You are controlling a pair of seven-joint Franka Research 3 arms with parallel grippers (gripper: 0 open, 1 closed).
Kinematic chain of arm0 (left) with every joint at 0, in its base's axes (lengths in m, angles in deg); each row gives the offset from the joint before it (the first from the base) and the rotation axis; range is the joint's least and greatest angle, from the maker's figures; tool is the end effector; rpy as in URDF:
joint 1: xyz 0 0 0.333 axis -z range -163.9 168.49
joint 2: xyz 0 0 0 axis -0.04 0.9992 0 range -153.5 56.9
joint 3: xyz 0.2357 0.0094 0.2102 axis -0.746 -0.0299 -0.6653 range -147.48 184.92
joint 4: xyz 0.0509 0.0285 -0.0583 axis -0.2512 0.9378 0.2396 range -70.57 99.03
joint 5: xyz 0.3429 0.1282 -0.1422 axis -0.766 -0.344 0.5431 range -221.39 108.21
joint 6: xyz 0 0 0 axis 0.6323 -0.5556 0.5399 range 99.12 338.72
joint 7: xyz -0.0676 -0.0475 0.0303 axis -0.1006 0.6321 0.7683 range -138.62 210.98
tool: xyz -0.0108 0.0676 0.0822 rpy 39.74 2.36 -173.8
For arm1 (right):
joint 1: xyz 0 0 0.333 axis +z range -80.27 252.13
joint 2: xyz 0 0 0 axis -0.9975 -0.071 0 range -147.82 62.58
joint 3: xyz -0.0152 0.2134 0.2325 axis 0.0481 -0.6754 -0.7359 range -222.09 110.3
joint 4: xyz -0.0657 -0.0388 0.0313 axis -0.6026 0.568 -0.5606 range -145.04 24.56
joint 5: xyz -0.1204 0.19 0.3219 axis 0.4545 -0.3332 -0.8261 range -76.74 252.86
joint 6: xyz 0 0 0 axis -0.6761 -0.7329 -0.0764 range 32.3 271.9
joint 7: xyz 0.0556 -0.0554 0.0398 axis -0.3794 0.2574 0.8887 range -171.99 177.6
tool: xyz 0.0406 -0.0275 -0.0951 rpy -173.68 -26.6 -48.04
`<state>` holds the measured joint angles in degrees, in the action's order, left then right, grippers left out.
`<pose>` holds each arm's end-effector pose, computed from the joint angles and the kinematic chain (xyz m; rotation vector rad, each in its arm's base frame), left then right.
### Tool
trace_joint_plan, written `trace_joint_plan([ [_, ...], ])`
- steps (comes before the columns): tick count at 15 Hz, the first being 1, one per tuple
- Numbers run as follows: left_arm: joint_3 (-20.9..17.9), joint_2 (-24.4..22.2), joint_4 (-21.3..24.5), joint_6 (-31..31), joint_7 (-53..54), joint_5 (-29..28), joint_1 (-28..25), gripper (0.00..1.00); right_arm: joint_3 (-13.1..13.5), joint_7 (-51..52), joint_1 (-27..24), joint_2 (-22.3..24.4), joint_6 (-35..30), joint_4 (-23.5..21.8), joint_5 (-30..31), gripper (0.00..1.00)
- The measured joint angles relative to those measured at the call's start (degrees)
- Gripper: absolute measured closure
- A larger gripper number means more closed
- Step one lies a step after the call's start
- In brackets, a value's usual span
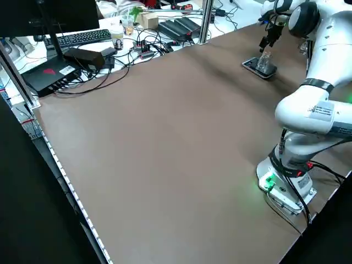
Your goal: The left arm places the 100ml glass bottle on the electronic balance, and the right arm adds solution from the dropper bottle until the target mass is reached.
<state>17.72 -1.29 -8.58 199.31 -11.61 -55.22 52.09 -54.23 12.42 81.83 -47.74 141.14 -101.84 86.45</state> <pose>0.5061 -0.5855 0.3053 3.0054 -0.0179 0.1600 0.5051 -0.0506 0.2959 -3.1125 -0.0733 0.1090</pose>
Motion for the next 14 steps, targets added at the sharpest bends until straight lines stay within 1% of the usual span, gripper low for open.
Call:
trace_joint_plan([
  [3,-0.16,-0.76,-1.09,-0.03,-0.05,0.00,-0.84,0.00,0.00,0.00,0.00,0.00,-0.04,0.02,0.00,0.89],
  [5,-0.22,-2.77,-1.60,-1.41,-0.05,0.00,-2.50,0.00,0.00,0.00,0.00,0.00,-0.07,0.03,0.00,0.89],
  [9,-0.34,-8.99,-2.00,-7.15,0.69,0.00,-6.95,0.00,0.00,0.00,0.00,0.00,-0.11,0.05,0.00,0.89],
  [12,-0.37,-13.10,-2.00,-11.29,4.84,0.00,-11.81,0.00,0.00,0.00,0.00,0.00,-0.14,0.05,0.00,0.87],
  [14,-0.35,-15.49,-1.99,-15.14,8.99,0.00,-15.28,0.00,0.00,0.00,0.00,0.00,-0.15,0.05,0.00,0.87],
])
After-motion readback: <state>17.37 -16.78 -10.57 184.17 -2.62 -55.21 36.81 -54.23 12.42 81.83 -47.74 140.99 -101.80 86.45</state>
